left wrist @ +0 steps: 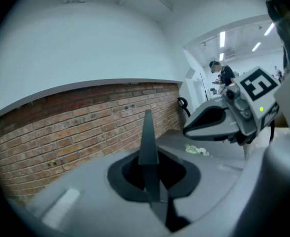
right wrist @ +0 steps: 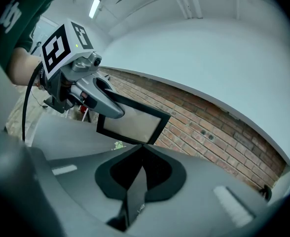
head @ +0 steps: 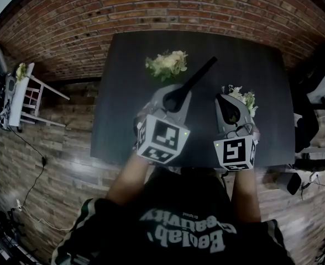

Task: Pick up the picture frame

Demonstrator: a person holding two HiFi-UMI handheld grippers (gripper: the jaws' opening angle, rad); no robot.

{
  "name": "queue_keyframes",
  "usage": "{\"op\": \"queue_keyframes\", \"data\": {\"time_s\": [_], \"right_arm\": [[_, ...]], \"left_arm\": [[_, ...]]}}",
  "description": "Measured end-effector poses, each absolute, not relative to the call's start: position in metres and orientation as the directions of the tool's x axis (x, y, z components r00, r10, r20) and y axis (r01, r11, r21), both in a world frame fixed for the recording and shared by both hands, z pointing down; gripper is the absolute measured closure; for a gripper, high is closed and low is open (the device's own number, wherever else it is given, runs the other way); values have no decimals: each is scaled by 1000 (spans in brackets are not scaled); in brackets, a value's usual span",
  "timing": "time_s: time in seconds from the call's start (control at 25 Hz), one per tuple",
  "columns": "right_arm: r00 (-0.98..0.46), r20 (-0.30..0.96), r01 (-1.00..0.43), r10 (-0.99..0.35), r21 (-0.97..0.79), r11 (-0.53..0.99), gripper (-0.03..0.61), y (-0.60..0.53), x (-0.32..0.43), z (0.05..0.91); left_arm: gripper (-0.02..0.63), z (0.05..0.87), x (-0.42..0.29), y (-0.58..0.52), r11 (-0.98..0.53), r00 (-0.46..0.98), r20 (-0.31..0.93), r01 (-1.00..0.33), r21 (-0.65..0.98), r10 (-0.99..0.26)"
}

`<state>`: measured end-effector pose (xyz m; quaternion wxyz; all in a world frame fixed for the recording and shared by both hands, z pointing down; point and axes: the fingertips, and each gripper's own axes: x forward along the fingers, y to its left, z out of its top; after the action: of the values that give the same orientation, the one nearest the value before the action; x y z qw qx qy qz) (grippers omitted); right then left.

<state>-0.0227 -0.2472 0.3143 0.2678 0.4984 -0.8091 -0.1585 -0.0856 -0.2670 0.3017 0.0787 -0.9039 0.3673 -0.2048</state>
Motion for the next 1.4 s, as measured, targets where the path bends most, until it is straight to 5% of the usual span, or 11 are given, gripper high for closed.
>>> {"op": "queue_keyframes", "data": {"time_s": [1.4], "right_arm": [[-437, 245, -695, -865, 519, 498, 572, -122, 85, 319]], "left_arm": [[594, 301, 5, -134, -635, 563, 296, -706, -312, -771]]}}
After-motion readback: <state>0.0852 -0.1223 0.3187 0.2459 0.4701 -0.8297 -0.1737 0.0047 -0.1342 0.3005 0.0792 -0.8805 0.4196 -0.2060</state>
